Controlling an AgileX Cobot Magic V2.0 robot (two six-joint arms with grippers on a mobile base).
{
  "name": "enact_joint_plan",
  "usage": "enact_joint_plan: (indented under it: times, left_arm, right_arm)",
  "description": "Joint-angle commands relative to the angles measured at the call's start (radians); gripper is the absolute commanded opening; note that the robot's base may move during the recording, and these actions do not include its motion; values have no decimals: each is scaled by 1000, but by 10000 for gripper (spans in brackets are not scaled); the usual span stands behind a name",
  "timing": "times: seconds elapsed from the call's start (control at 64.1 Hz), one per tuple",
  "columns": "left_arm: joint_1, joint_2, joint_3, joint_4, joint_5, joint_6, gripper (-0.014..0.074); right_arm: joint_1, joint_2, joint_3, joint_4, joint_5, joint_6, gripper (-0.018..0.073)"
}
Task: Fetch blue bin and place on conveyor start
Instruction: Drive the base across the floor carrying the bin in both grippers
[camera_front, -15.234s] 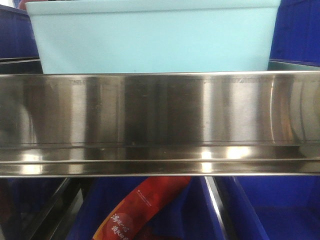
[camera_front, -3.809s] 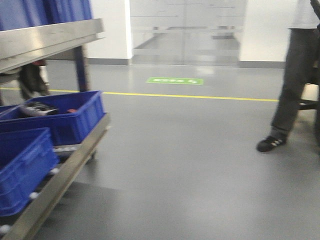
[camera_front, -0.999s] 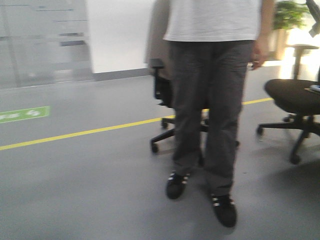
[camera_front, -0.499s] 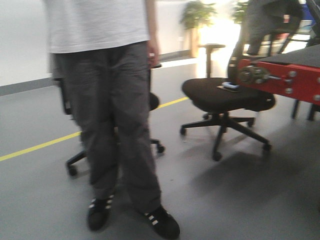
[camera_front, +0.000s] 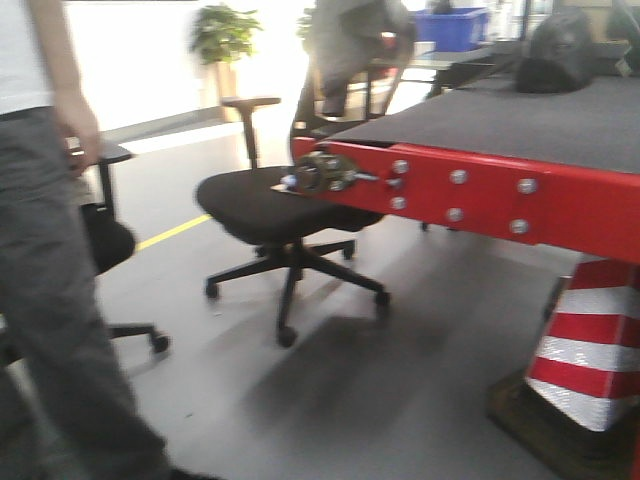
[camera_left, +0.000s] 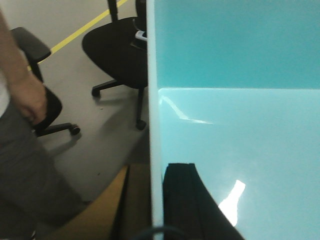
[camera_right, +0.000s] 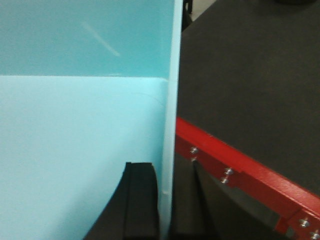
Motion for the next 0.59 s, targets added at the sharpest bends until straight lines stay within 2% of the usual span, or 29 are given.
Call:
enact_joint_plan:
  times: [0.0, 0.578]
  left_arm:
    - [-5, -13, -8, 29, -37, 9, -111]
    - [-5, -13, -8, 37, -37, 9, -111]
  right_arm:
    - [0, -17, -12, -21, -32, -9, -162]
    - [0, -17, -12, -21, -32, -9, -162]
